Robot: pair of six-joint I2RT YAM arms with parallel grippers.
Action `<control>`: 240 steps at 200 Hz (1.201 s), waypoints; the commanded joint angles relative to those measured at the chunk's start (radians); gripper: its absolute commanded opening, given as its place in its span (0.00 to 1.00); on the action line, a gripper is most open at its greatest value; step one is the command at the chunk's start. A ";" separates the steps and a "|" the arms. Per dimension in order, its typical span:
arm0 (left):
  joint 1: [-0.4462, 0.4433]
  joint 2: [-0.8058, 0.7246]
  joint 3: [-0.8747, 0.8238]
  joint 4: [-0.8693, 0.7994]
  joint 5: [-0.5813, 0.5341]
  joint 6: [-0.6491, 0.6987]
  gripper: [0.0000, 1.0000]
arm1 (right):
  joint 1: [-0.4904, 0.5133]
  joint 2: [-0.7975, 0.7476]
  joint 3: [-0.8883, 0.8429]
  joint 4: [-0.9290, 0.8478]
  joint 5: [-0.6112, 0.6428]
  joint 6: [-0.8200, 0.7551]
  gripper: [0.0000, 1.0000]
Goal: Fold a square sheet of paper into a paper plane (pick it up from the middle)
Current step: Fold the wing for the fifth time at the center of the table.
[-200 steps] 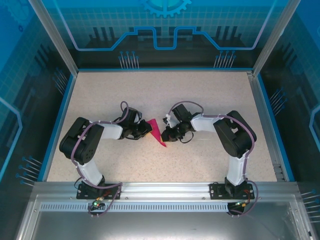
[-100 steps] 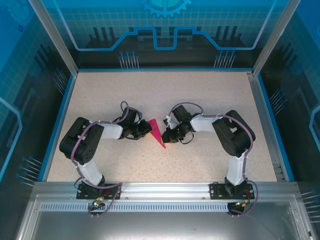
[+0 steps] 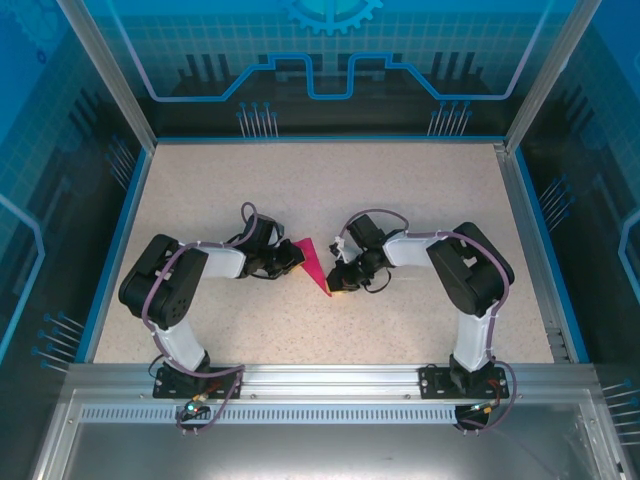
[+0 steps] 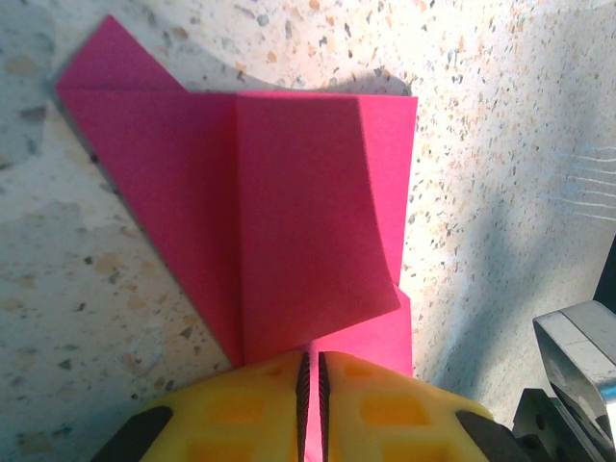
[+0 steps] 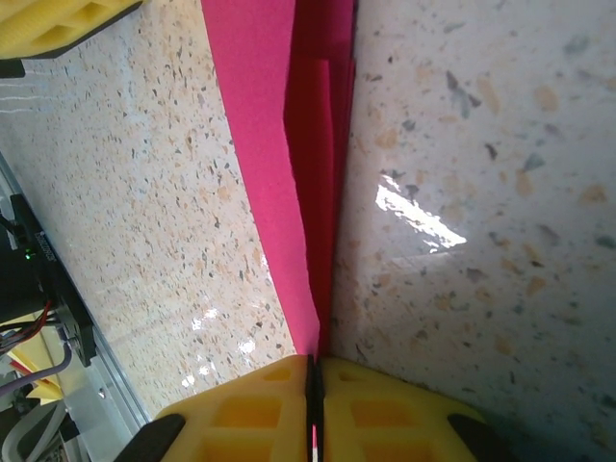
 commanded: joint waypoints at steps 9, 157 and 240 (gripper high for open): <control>-0.004 0.031 0.002 -0.073 -0.043 0.017 0.17 | 0.021 0.000 -0.012 -0.043 0.010 -0.009 0.11; -0.004 0.034 0.001 -0.072 -0.035 0.019 0.17 | 0.082 0.062 0.240 -0.091 0.058 -0.069 0.15; -0.004 0.033 -0.003 -0.072 -0.042 0.018 0.16 | 0.061 0.123 0.203 -0.039 -0.006 -0.056 0.14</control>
